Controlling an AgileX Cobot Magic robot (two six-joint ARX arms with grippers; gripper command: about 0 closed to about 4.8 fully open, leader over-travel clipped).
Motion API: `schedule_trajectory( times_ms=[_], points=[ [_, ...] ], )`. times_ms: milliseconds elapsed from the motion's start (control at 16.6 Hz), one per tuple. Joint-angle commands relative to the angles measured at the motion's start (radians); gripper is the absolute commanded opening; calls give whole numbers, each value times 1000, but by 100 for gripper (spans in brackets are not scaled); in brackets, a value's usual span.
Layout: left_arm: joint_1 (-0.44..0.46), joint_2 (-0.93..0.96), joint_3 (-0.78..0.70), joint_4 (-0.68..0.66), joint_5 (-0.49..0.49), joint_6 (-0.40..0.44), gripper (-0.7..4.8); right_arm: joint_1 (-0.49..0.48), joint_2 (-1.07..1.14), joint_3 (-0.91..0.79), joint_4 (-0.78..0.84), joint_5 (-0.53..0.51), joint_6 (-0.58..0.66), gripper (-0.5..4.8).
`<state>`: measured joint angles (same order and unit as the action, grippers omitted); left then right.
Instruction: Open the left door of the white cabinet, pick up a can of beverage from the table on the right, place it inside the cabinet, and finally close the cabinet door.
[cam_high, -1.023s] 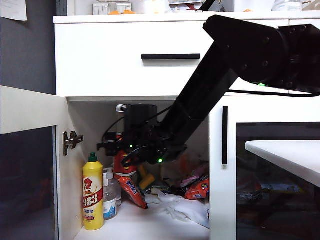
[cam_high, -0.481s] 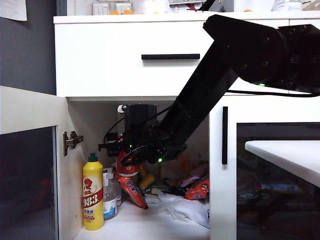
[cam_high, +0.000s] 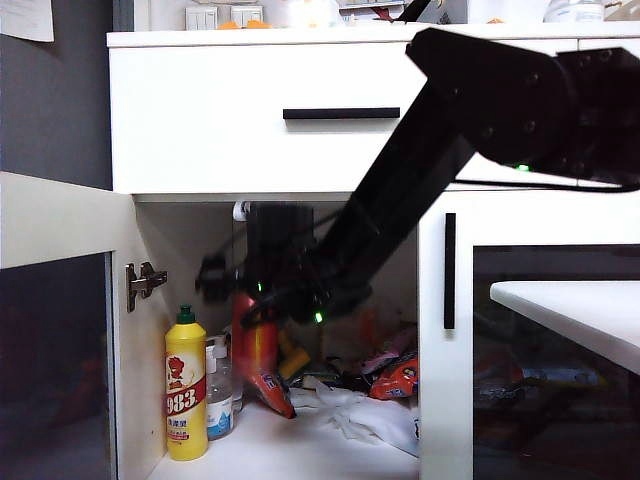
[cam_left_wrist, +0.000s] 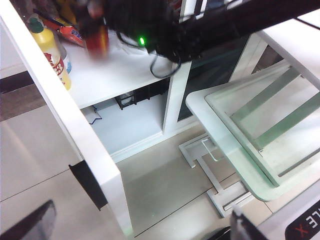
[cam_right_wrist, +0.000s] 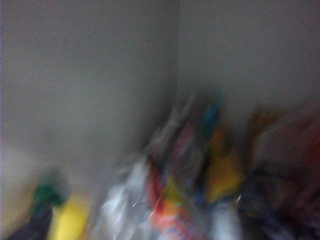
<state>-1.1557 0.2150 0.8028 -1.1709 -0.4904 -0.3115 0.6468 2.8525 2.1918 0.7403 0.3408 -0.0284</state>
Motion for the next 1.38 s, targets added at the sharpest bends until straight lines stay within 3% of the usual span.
schedule_trajectory(
  times_ms=[60,602,842,1384],
  points=[
    [0,2,0,6,-5,-3,458,4,-12,7,-26,35,-16,479],
    [0,2,0,27,-7,-3,457,71,-35,7,-70,16,84,479],
    [0,2,0,28,-7,-3,457,107,-96,7,-329,16,217,479],
    [0,2,0,73,-3,-4,458,154,-229,7,-983,-74,238,479]
  ],
)
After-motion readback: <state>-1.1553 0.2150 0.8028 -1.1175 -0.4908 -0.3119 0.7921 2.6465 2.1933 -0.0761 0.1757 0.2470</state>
